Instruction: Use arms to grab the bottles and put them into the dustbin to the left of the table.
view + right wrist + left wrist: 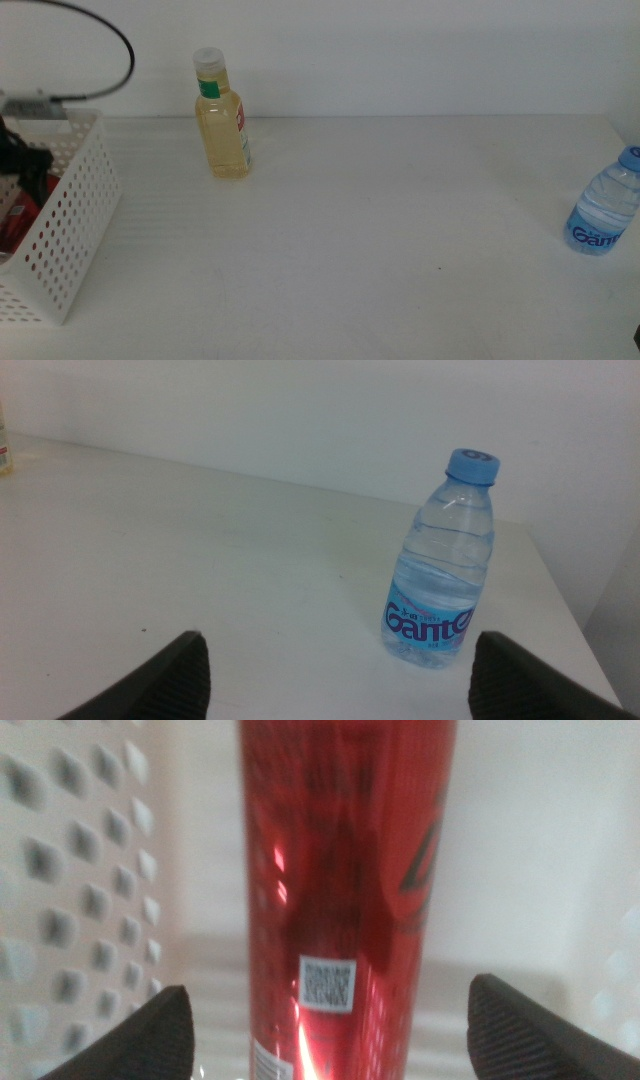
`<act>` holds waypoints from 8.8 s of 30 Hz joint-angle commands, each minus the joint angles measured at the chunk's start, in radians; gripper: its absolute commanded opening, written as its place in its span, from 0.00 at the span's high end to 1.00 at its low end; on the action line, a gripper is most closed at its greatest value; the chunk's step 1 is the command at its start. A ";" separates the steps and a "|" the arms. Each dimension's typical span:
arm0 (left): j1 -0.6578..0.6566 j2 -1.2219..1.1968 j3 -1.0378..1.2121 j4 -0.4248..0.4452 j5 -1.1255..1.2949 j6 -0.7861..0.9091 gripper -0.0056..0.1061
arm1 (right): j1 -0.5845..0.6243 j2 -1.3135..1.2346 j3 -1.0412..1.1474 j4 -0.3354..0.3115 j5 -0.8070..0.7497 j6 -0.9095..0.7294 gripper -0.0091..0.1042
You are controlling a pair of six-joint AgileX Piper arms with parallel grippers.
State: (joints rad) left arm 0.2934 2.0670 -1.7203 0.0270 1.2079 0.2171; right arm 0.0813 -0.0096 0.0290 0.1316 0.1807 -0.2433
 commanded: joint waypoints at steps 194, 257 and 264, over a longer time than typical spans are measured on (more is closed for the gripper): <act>-0.460 -1.111 0.975 1.190 -1.307 -1.553 0.99 | -0.005 -0.028 -0.009 -0.008 -0.070 -0.015 0.32; -0.081 -0.433 0.291 0.060 -0.184 -0.038 0.99 | -0.005 -0.028 -0.009 -0.008 -0.070 -0.015 0.32; -0.081 -0.378 0.292 0.082 -0.177 -0.038 0.99 | -0.005 -0.028 -0.009 -0.008 -0.070 -0.015 0.32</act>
State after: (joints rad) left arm 0.2122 1.7367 -1.3845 0.0843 1.0652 0.1794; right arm 0.0813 -0.0096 0.0290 0.1316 0.1807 -0.2433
